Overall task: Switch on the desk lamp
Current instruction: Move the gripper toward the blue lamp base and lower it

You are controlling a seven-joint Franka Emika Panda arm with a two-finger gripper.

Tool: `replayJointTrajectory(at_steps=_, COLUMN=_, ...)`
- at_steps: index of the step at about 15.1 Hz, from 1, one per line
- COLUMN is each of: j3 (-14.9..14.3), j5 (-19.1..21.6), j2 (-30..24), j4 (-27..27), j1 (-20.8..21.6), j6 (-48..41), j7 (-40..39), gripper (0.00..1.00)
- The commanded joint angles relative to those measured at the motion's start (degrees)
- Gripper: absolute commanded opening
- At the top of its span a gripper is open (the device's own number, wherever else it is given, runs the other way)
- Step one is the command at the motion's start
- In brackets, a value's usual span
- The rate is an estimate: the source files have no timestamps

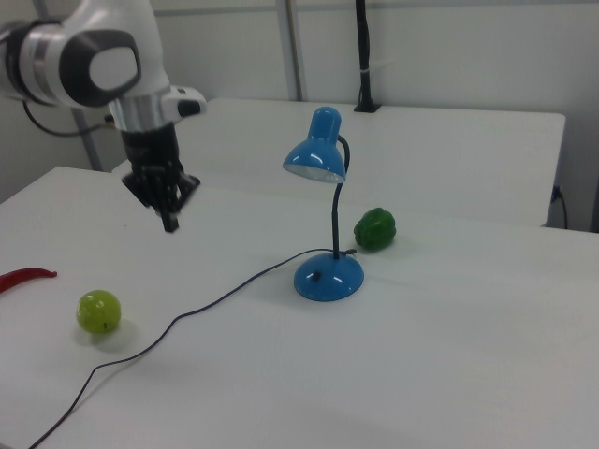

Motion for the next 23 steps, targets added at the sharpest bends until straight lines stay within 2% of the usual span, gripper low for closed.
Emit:
replayJointTrajectory(at_steps=1, j3=-2.5, j5=-2.4, j2=-0.1, j4=-7.0, j1=-0.6, j6=9.8, j7=-1.0, gripper=0.00)
replayJointTrajectory(at_steps=4, j3=-5.2, j5=-2.4, j2=2.0, j4=-8.5, j1=-0.6, j6=16.7, j7=-0.8, gripper=0.00)
replayJointTrajectory(at_steps=7, j3=-6.5, j5=-2.4, j2=5.0, j4=-9.4, j1=-0.7, j6=24.7, j7=1.6, gripper=0.00)
replayJointTrajectory(at_steps=9, j3=-6.7, j5=-2.4, j2=6.6, j4=-10.7, j1=-0.7, j6=29.2, j7=2.1, gripper=0.00)
replayJointTrajectory(at_steps=15, j3=-6.9, j5=-2.4, j2=9.1, j4=-16.9, j1=-0.8, j6=50.1, j7=7.7, gripper=0.00)
replayJointTrajectory(at_steps=23, j3=-6.9, j5=-2.3, j2=15.7, j4=-16.2, j1=-2.2, j6=65.1, j7=10.1, gripper=0.00)
